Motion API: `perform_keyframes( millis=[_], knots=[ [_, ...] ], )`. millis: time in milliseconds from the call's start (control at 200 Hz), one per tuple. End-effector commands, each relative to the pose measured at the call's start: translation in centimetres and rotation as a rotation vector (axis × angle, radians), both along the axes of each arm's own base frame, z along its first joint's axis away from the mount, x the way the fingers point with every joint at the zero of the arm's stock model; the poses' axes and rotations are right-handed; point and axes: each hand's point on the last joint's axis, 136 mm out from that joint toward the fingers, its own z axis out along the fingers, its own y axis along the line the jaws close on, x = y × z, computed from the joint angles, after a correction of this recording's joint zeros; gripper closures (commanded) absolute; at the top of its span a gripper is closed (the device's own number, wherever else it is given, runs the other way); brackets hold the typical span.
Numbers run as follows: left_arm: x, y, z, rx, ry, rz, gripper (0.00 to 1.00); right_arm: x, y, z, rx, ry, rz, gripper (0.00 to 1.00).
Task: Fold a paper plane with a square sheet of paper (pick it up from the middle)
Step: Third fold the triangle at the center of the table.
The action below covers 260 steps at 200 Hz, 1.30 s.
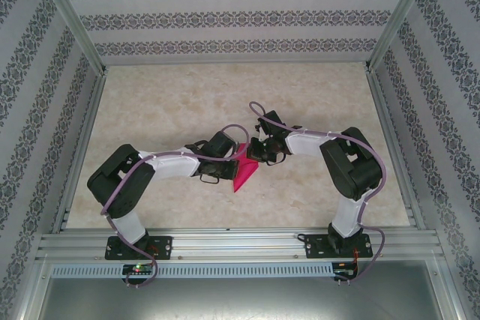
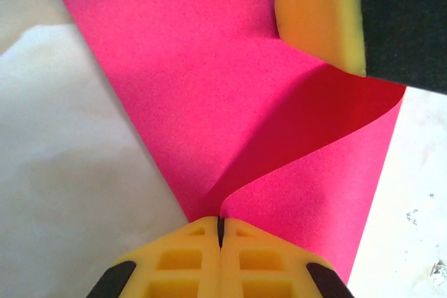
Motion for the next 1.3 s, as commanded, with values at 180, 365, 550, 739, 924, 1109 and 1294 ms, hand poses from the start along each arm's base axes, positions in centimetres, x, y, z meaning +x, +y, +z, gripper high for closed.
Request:
perform_keyframes(
  millis=[180,365,550,739,924,1109,1294],
  knots=[
    [-1.5,1.4,-1.9,0.104,0.078,0.02,0.98,-1.0,-0.7,-1.4,-0.04,0.036,-0.002,1.0],
    [-1.6,1.4,-2.2,0.098,0.08,0.024,0.99,-0.4,-0.4,0.5,-0.004,-0.012,-0.001,1.0],
    [-1.6,2.0,-2.2,0.139,0.08,0.016,1.0,0.5,-1.0,5.4,0.029,-0.135,-0.018,0.94],
    [-1.6,1.8,-2.1,0.133,0.082,0.005,1.0,-0.8,-1.3,9.3,0.111,-0.226,-0.039,0.86],
    [-1.9,1.9,-2.7,0.135,0.098,0.011,1.0,-6.1,2.3,8.0,0.261,-0.207,-0.039,0.99],
    [-1.9,1.9,-2.9,0.139,0.102,0.014,1.0,-9.8,4.0,5.7,0.275,-0.157,-0.054,1.0],
    [-1.9,2.0,-2.8,0.132,0.089,0.014,1.0,-10.6,5.4,4.5,0.267,-0.11,-0.028,1.0]
  ],
)
